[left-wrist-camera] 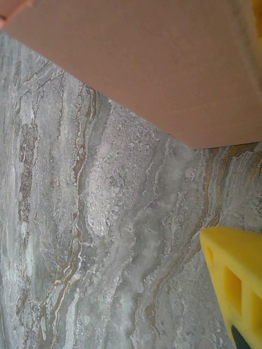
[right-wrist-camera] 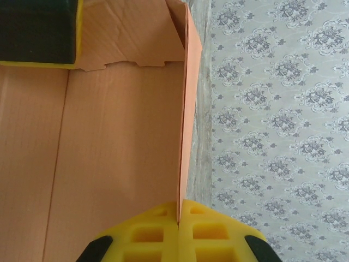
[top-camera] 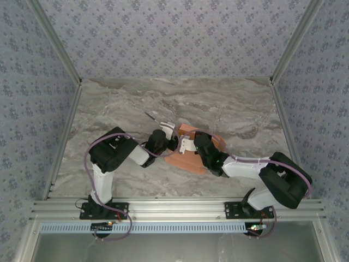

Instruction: Fold the paper box

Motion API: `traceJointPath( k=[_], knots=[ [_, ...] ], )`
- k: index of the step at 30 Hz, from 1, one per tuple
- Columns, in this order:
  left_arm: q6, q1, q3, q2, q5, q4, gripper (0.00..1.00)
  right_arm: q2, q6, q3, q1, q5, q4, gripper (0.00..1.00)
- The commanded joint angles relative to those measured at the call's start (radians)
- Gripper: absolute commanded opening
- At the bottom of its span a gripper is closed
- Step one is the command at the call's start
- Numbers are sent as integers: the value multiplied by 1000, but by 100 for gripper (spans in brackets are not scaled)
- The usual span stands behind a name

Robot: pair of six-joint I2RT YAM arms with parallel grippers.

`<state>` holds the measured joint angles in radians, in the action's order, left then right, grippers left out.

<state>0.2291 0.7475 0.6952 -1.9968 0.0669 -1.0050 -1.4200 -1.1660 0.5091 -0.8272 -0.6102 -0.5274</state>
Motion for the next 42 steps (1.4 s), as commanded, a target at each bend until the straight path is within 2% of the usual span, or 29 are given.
traceJointPath(
  k=[1,12,21,31,37,42],
  knots=[
    [-28,-17,-10,41,4,3,57,5,20,-7,-4,3,89,0],
    [-12,-21,65,3,54,48,38,11,27,-6,-5,7,97,0],
    [144,3,83,-28,290,41,26,13,48,-7,-10,23,112,0],
    [205,46,130,-56,471,88,18,24,69,-9,-13,33,121,0],
    [238,43,144,-60,505,128,13,26,75,-8,-12,36,125,0],
    [216,43,150,-66,505,148,11,26,81,-7,-8,40,131,0]
  ],
)
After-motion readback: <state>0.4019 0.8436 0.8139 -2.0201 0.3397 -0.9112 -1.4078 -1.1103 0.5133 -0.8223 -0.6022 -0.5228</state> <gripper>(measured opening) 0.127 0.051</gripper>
